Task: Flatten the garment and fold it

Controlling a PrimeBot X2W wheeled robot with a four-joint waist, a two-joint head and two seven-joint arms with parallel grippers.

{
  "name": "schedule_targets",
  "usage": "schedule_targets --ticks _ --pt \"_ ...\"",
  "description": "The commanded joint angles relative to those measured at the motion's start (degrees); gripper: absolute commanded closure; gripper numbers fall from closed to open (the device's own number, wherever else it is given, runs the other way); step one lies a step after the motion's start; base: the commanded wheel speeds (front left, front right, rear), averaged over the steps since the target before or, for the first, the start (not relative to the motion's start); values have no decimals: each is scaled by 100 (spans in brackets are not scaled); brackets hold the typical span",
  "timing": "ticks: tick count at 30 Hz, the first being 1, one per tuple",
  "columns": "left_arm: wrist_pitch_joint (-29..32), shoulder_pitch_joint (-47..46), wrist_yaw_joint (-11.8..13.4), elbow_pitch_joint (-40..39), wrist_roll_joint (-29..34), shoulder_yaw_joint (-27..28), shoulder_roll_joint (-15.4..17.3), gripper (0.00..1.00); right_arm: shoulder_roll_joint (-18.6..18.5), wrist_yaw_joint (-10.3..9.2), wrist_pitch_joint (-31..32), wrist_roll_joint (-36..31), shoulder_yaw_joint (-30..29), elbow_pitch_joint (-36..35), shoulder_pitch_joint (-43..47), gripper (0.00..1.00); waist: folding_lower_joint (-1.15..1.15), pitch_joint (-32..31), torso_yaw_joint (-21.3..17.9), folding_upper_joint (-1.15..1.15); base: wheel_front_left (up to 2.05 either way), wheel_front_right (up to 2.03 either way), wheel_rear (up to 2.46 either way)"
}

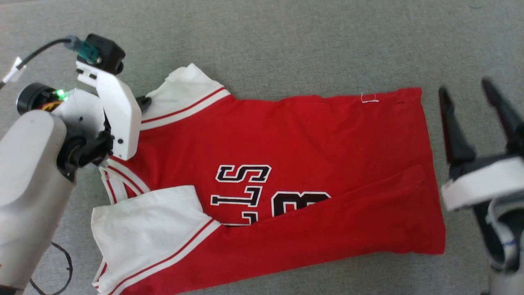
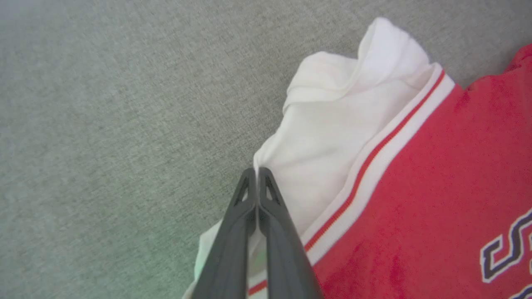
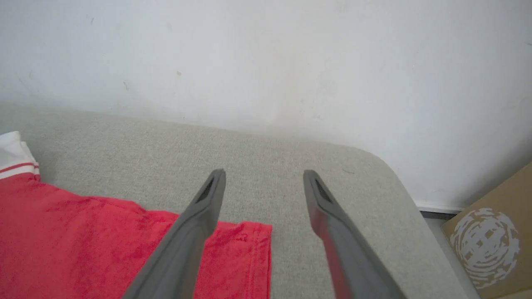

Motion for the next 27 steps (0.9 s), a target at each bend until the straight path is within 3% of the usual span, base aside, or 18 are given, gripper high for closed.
schedule_targets --ticks 1,5,9,13,27 --pt "-72 109 -37 43 -21 -29 -11 100 -85 -5 106 42 31 -58 -277 0 0 -79 48 0 0 0 0" --pt "-189 104 -37 48 -47 -60 -25 100 -331 -5 787 288 -6 130 -923 0 0 -73 94 0 0 0 0" --pt "-246 21 -37 11 -36 -102 -26 100 -582 -5 1892 414 -89 730 -1352 0 0 41 148 0 0 0 0" --pt "-291 -66 -37 -27 -22 -143 -30 100 -602 -5 2797 641 -132 1301 -1604 0 0 170 194 0 0 0 0" --pt "-344 -285 -37 -78 -34 -272 -30 100 -505 -5 3172 671 -93 2255 -1992 0 0 437 327 0 0 0 0"
